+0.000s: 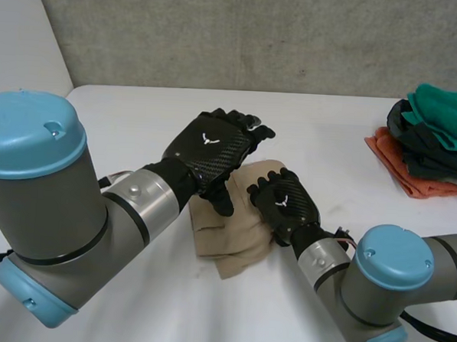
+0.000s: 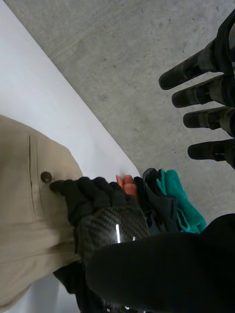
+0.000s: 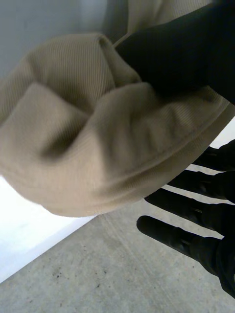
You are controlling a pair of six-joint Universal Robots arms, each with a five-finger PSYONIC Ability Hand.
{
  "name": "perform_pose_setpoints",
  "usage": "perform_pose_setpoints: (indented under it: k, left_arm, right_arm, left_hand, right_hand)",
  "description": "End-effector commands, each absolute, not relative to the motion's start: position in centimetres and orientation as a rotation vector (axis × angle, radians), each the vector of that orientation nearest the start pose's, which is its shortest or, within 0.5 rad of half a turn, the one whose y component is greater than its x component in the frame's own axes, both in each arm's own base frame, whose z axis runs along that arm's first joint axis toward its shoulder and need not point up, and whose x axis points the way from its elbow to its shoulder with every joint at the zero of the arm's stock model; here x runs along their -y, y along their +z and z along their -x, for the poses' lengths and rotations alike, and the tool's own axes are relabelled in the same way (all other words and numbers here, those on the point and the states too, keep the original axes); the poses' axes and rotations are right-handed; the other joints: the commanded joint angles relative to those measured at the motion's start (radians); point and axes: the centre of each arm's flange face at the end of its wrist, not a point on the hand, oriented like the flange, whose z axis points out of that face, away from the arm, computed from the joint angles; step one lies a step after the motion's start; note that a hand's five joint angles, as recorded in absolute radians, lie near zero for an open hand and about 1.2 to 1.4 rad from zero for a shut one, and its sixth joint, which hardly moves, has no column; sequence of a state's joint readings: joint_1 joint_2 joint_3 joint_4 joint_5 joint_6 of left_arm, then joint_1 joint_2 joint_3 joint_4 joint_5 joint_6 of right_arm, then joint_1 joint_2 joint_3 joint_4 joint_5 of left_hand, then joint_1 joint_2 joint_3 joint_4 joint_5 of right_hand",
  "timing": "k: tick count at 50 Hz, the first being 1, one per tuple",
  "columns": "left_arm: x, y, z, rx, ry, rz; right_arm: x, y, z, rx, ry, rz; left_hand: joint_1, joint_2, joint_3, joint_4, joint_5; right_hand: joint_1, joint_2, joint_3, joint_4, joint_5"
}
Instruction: Fold the laundry.
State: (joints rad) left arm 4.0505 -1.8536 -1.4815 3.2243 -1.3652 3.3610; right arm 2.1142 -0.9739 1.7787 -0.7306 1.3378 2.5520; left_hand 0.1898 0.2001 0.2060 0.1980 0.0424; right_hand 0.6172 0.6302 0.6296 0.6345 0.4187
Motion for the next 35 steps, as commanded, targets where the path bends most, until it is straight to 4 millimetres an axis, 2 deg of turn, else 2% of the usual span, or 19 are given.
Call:
perform_pose_setpoints:
  k: [1,3,7,8,14,18,22,26,29,30,33,34,35]
  left_arm:
    - [19.0,25.1,33.7,-2.355,-2.319,-1.385]
    - [19.0,25.1,33.7,-2.355,-2.32,-1.385]
    - [19.0,25.1,33.7,-2.355,-2.32,-1.388]
    - [18.9,25.2,33.8,-2.352,-2.324,-1.389]
    - [18.9,25.6,33.7,-2.339,-2.342,-1.387]
    - [18.8,26.3,33.7,-2.31,-2.38,-1.378]
    - [18.8,27.2,33.6,-2.257,-2.446,-1.358]
    - [18.7,28.5,33.6,-2.192,-2.522,-1.339]
    - [18.6,29.2,33.7,-2.144,-2.577,-1.327]
    - [18.6,29.5,33.8,-2.122,-2.605,-1.322]
    - [18.5,29.7,33.9,-2.104,-2.625,-1.325]
    - [18.4,29.8,34.0,-2.1,-2.636,-1.331]
    - [18.3,29.9,34.1,-2.099,-2.643,-1.337]
  right_arm:
    - [24.1,10.0,-32.6,-1.77,-1.963,1.367]
    - [24.3,9.9,-32.6,-1.784,-1.947,1.369]
    - [24.8,10.6,-32.7,-1.774,-1.97,1.358]
    - [25.0,11.0,-32.8,-1.758,-1.988,1.35]
    - [26.4,14.0,-33.3,-1.663,-2.121,1.305]
    - [27.7,15.9,-33.3,-1.624,-2.198,1.264]
    - [29.8,18.8,-33.0,-1.564,-2.312,1.211]
    - [33.4,22.4,-31.6,-1.499,-2.474,1.134]
    - [35.1,24.5,-31.0,-1.447,-2.56,1.091]
    - [36.3,25.9,-30.2,-1.419,-2.619,1.057]
    - [38.2,28.0,-28.8,-1.37,-2.705,0.982]
    - [39.4,29.6,-27.6,-1.325,-2.754,0.904]
    - [39.9,30.2,-27.1,-1.307,-2.77,0.873]
  left_hand:
    - [-0.006,-0.016,-0.022,-0.014,-0.033]
    - [-0.006,-0.016,-0.022,-0.014,-0.033]
    - [-0.006,-0.016,-0.022,-0.014,-0.033]
    - [-0.006,-0.016,-0.022,-0.014,-0.033]
    - [-0.009,-0.019,-0.025,-0.017,-0.036]
    - [-0.009,-0.019,-0.025,-0.017,-0.036]
    - [-0.012,-0.022,-0.028,-0.02,-0.039]
    - [-0.014,-0.025,-0.031,-0.023,-0.042]
    - [-0.015,-0.026,-0.031,-0.023,-0.042]
    - [-0.015,-0.026,-0.031,-0.023,-0.042]
    - [-0.015,-0.026,-0.031,-0.023,-0.042]
    - [-0.015,-0.026,-0.031,-0.023,-0.042]
    - [-0.015,-0.026,-0.031,-0.023,-0.042]
  right_hand:
    - [-0.06,-0.073,-0.072,-0.077,-0.036]
    - [-0.007,-0.02,-0.019,-0.024,0.017]
    - [0.72,0.707,0.707,0.702,0.744]
    - [0.778,0.765,0.766,0.761,0.802]
    - [0.779,0.766,0.767,0.762,0.803]
    - [0.779,0.766,0.767,0.762,0.803]
    - [0.779,0.766,0.767,0.762,0.803]
    - [0.779,0.766,0.767,0.762,0.803]
    - [0.779,0.766,0.767,0.762,0.803]
    - [0.779,0.766,0.767,0.762,0.803]
    - [0.779,0.766,0.767,0.762,0.803]
    - [0.779,0.766,0.767,0.762,0.803]
    - [0.779,0.766,0.767,0.762,0.803]
